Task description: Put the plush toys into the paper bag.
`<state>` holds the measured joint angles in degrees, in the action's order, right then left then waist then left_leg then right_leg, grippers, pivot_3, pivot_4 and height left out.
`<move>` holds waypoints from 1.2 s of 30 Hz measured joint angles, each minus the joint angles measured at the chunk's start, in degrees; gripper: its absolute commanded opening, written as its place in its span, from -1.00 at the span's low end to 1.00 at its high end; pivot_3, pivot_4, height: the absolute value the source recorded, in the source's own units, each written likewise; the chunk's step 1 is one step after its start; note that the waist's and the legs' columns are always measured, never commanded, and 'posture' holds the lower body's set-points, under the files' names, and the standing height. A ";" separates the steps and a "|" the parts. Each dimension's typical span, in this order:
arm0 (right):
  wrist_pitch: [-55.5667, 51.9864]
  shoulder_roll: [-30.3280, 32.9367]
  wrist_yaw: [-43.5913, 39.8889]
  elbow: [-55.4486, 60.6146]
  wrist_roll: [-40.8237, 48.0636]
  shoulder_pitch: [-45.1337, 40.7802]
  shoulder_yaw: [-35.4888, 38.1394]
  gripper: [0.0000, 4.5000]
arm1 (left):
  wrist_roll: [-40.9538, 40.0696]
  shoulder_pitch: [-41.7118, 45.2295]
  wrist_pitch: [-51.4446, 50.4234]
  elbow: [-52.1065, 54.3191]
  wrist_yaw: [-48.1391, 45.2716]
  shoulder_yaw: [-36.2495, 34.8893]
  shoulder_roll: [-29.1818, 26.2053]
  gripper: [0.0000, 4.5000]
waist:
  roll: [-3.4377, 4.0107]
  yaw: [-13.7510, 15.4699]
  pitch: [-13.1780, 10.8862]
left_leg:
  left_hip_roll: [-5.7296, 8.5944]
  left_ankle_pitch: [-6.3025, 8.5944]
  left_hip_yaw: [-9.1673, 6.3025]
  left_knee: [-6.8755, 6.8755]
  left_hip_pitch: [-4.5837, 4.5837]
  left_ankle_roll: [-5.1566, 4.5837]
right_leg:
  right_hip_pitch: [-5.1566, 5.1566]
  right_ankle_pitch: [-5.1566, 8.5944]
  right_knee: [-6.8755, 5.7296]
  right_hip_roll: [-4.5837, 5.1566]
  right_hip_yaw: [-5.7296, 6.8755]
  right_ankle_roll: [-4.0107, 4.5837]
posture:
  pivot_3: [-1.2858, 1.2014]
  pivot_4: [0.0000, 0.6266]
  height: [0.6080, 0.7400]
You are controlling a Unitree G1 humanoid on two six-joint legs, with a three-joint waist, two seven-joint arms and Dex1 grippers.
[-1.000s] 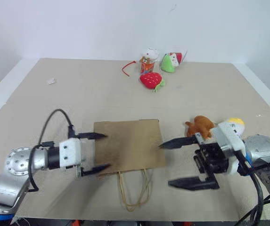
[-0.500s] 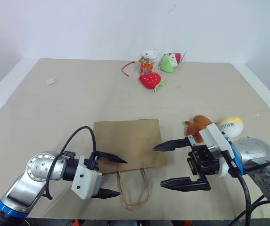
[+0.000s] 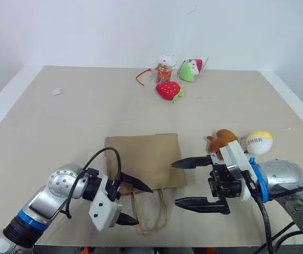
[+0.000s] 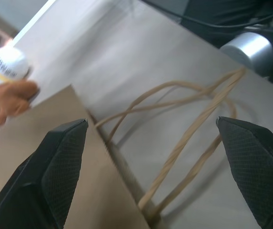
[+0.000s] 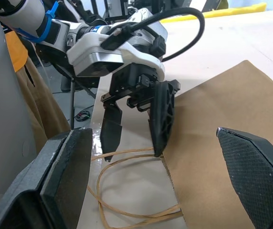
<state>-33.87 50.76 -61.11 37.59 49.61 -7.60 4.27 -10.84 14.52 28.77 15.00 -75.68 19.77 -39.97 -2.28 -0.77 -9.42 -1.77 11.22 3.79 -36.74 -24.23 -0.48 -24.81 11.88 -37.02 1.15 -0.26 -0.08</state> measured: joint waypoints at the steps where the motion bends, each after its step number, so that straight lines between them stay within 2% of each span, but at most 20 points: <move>1: 0.00 0.00 0.01 0.00 -0.01 0.00 0.00 1.00 | -0.33 0.08 0.00 0.00 -0.10 0.13 0.01 0.76 | 0.00 -0.01 0.00 | 0.00 0.00 0.00 0.00 0.00 0.00 | 0.00 0.00 0.00 0.00 0.00 0.00 | 0.03 -0.52 1.00; 2: 0.03 0.00 0.04 0.00 -0.08 0.00 0.00 1.00 | -1.18 0.32 -0.05 -0.06 -0.63 0.43 0.03 0.67 | 0.00 -0.01 0.00 | 0.00 0.00 -0.01 0.00 0.00 0.00 | 0.00 0.00 0.00 -0.02 0.01 0.00 | 0.03 -0.52 1.00; 5: 0.06 0.00 0.10 0.00 -0.39 0.00 0.00 1.00 | -2.35 0.98 -0.52 -0.57 -1.34 0.71 0.08 0.10 | 0.00 0.00 0.00 | 0.00 0.00 -0.03 0.00 0.00 0.00 | 0.01 0.00 0.00 -0.11 0.02 -0.01 | 0.03 -0.52 1.00; 6: 0.06 0.00 0.11 0.00 -0.39 0.00 0.00 1.00 | -2.37 1.10 -0.53 -0.63 -1.34 0.72 0.10 0.03 | 0.00 -0.01 0.00 | 0.00 0.00 -0.03 0.00 0.00 0.00 | 0.01 -0.01 0.00 -0.12 0.01 -0.01 | 0.03 -0.52 1.00; 9: 0.07 0.00 0.14 0.00 -0.41 -0.01 0.00 1.00 | -1.58 2.11 0.00 -2.22 -1.46 0.95 0.28 -0.40 | 0.00 0.00 0.00 | 0.01 -0.01 -0.04 -0.01 0.00 -0.01 | 0.03 -0.01 0.00 -0.17 0.01 -0.02 | 0.03 -0.52 1.00; 11: 0.14 0.00 0.08 0.00 -0.44 0.25 0.00 1.00 | -0.90 2.26 0.25 -3.65 -1.70 1.40 0.56 -0.86 | 0.00 -0.02 0.00 | 0.01 -0.01 -0.02 -0.01 0.01 -0.01 | 0.03 -0.02 0.00 -0.17 -0.01 -0.03 | 0.03 -0.52 1.00; 12: 0.19 0.00 0.05 0.00 -0.49 0.41 0.00 1.00 | -0.87 2.25 0.29 -3.83 -1.71 1.63 0.65 -0.96 | 0.00 -0.01 0.00 | 0.01 -0.01 -0.02 -0.01 0.00 -0.01 | 0.03 -0.02 0.00 -0.17 -0.01 -0.03 | 0.03 -0.52 1.00; 15: 0.34 0.00 0.05 0.00 -0.61 0.45 0.00 1.00 | -1.45 2.26 -0.90 -3.74 -1.00 1.70 0.90 -0.98 | 0.00 -0.01 0.00 | 0.01 -0.01 -0.03 -0.01 0.00 -0.01 | 0.02 -0.02 0.00 -0.17 -0.02 -0.03 | 0.03 -0.52 1.00; 19: 0.81 0.00 -0.07 -0.13 -1.52 0.60 0.00 1.00 | -7.21 3.00 -9.53 -3.08 1.22 -0.82 0.86 -0.98 | 0.00 -0.02 0.00 | -0.01 -0.03 -0.07 -0.02 0.00 -0.04 | 0.03 -0.03 -0.02 -0.17 0.02 -0.05 | 0.03 -0.52 1.00; 22: 1.32 0.11 -0.61 -1.25 -2.03 0.79 0.23 1.00 | -9.94 6.99 -15.70 -3.78 2.86 -3.52 0.96 -0.98 | 0.00 -0.01 0.00 | 0.01 -0.06 -0.11 -0.07 -0.01 -0.09 | 0.06 -0.03 -0.03 -0.21 0.06 -0.05 | 0.03 -0.52 1.00; 26: 0.55 1.33 -1.61 -3.04 -1.70 0.83 1.22 1.00 | -12.77 13.43 -23.51 -7.68 7.02 -8.98 3.18 -0.98 | 0.00 -0.11 0.00 | 0.04 -0.09 -0.07 -0.18 0.06 -0.13 | 0.21 -0.04 -0.02 -0.18 0.04 -0.07 | 0.03 -0.52 1.00; 31: -0.24 1.39 -1.51 -3.02 -1.44 0.81 1.22 1.00 | -12.89 13.70 -27.96 -8.18 9.12 -9.14 5.72 -0.98 | -0.01 -0.19 -0.01 | 0.06 -0.07 -0.18 -0.15 0.04 -0.13 | 0.24 -0.05 -0.02 -0.18 0.07 -0.09 | 0.03 -0.52 1.00; 32: -0.29 1.16 -1.17 -3.03 -1.59 0.62 1.04 0.82 | -12.84 13.93 -28.90 -8.19 9.71 -9.17 6.24 -1.00 | -0.01 -0.19 -0.01 | 0.06 -0.07 -0.20 -0.14 0.04 -0.13 | 0.24 -0.05 -0.03 -0.19 0.07 -0.09 | 0.03 -0.52 1.00; 34: -0.29 0.48 -0.70 -3.13 -1.85 0.14 0.73 0.67 | -12.78 14.17 -29.36 -8.19 10.30 -9.20 6.99 -1.00 | -0.01 -0.19 -0.01 | 0.05 -0.07 -0.21 -0.14 0.04 -0.13 | 0.24 -0.05 -0.03 -0.20 0.07 -0.09 | 0.03 -0.52 1.00; 35: -0.23 -0.27 -0.04 -3.42 -2.32 -0.40 0.21 0.44 | -12.78 14.34 -29.87 -8.06 10.73 -9.21 7.60 -1.00 | -0.01 -0.21 -0.01 | 0.05 -0.07 -0.21 -0.15 0.06 -0.13 | 0.26 -0.06 -0.03 -0.21 0.07 -0.09 | 0.03 -0.52 1.00; 36: -0.22 -1.06 0.54 -3.85 -2.83 -0.95 -0.26 0.33 | -12.78 14.44 -30.36 -7.90 11.35 -9.22 8.02 -1.00 | -0.01 -0.22 -0.01 | 0.04 -0.07 -0.20 -0.16 0.07 -0.13 | 0.27 -0.06 -0.03 -0.21 0.07 -0.08 | 0.03 -0.52 1.00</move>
<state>-34.09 49.70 -60.57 33.73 46.79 -8.54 4.01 -23.62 28.95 -1.59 7.11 -64.32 10.55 -31.94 -2.29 -0.99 -9.43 -1.72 11.15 3.59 -36.90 -24.15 -0.61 -24.54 11.82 -37.04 0.93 -0.19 -0.16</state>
